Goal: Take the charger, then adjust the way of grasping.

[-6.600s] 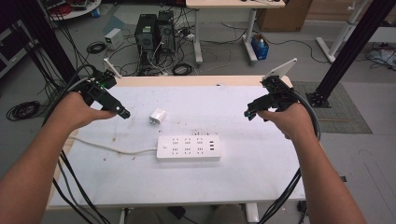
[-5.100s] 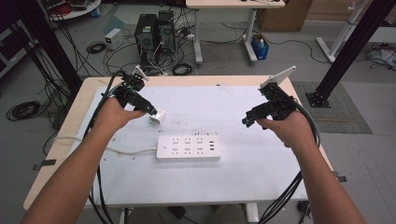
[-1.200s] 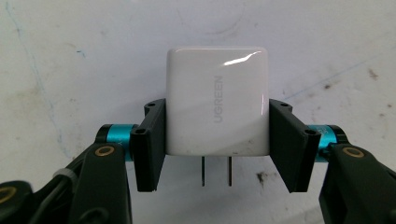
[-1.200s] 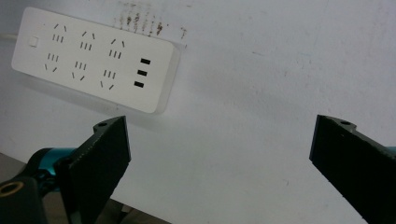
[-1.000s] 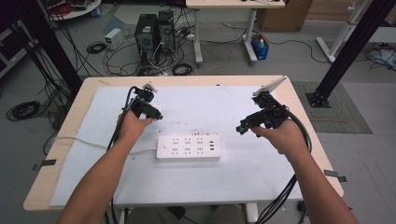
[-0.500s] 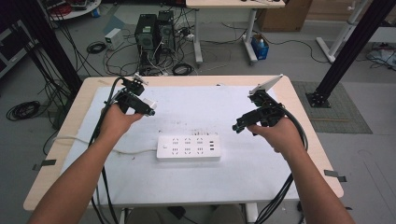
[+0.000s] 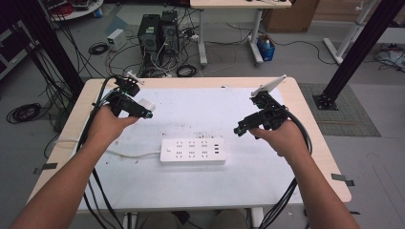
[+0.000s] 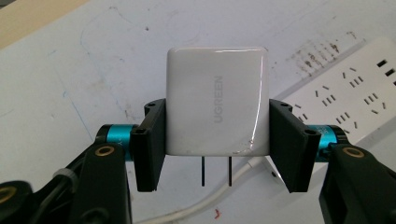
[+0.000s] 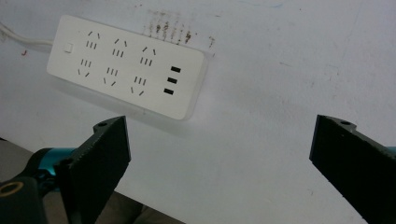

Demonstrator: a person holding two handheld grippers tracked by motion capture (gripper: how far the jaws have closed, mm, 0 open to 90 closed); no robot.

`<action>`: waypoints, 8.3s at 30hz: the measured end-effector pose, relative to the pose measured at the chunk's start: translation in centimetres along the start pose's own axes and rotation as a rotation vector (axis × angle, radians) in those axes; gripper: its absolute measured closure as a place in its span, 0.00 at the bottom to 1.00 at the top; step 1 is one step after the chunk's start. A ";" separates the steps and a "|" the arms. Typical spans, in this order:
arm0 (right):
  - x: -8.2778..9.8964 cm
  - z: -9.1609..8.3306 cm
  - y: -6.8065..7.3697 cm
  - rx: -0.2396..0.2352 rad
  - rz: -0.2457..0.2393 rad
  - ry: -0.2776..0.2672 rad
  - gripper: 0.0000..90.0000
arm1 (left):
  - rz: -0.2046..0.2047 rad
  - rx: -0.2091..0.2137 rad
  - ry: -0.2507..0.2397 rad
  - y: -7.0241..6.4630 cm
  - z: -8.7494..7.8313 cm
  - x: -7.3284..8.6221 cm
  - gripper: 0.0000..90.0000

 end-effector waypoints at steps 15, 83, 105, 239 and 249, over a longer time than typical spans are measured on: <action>0.3 -0.3 -0.3 0.005 0.013 -0.003 0.05 | 0.025 0.006 0.003 -0.6 -0.9 0.6 0.47; -0.1 -0.1 2.0 -0.505 0.044 0.003 0.05 | 0.731 0.482 -0.404 -6.5 0.5 2.5 0.47; -1.5 1.9 5.5 -0.757 0.036 0.043 0.05 | 0.730 0.495 -0.461 -7.7 1.1 2.2 0.47; -5.1 -0.3 4.5 0.089 0.029 0.211 0.69 | 0.329 0.161 0.416 -2.2 -1.2 0.9 0.24; -4.9 -0.1 4.3 0.091 0.026 0.210 0.69 | 0.339 0.156 0.428 -2.5 -0.8 0.8 0.24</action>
Point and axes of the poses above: each handheld gripper's, and its own axes: z roughly forward along the jaws, x roughly out of its underside, y roughly to its left, the point moved 2 cm from there along z, roughly forward along the jaws, and after that the axes turned 14 degrees about y, right-handed, at the moved point
